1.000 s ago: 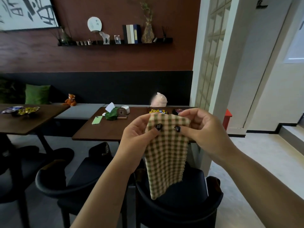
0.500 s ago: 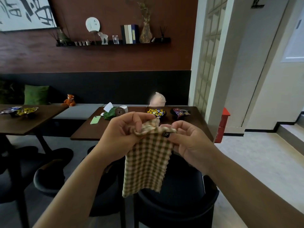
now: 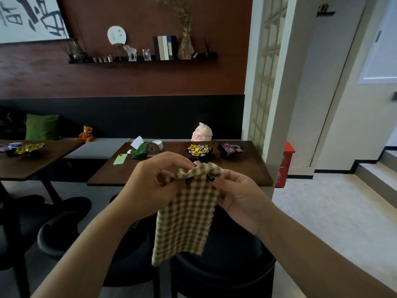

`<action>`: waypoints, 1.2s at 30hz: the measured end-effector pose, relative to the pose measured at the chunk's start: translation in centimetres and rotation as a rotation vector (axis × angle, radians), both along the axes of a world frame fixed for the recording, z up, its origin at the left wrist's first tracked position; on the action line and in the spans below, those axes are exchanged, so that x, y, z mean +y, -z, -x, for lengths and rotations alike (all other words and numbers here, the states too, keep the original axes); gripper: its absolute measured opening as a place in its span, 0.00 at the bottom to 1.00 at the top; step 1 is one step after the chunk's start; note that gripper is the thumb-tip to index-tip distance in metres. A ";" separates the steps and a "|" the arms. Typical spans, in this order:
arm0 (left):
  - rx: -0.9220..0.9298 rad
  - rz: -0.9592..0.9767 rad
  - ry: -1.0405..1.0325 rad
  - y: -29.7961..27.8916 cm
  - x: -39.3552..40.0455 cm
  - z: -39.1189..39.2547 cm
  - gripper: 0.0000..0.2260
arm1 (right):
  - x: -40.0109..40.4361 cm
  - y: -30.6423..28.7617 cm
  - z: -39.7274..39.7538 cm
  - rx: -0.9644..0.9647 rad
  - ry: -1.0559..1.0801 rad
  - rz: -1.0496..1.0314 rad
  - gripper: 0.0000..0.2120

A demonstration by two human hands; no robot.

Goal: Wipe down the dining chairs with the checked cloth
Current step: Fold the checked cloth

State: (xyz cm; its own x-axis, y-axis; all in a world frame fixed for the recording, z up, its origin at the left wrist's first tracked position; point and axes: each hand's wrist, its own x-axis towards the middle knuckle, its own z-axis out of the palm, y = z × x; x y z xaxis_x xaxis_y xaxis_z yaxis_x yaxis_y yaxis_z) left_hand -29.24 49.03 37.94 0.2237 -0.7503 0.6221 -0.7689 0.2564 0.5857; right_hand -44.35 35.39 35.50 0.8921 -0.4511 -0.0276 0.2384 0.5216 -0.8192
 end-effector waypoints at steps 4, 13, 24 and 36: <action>-0.123 -0.158 -0.041 0.2 0.4 0.0 0.22 | -0.1 -0.3 0.3 0.065 0.203 0.267 0.13; -0.371 -0.386 -0.040 -0.4 1.0 1.7 0.13 | 0.0 -0.6 1.6 0.044 0.370 0.586 0.08; 0.806 -0.169 0.032 4.2 -1.7 2.1 0.28 | -0.4 -2.3 2.0 0.003 0.450 0.641 0.09; 1.087 -0.212 0.077 7.1 -4.8 1.5 0.10 | -4.8 -1.4 5.2 0.032 -0.111 0.695 0.20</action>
State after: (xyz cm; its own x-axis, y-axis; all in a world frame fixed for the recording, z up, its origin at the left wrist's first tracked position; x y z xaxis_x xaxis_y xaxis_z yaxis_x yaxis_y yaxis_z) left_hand -30.70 44.26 30.86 0.5205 -0.8536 -0.0197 0.1947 0.0962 0.9761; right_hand -49.52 30.59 36.85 0.9376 -0.2797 0.2067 0.1840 -0.1052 -0.9773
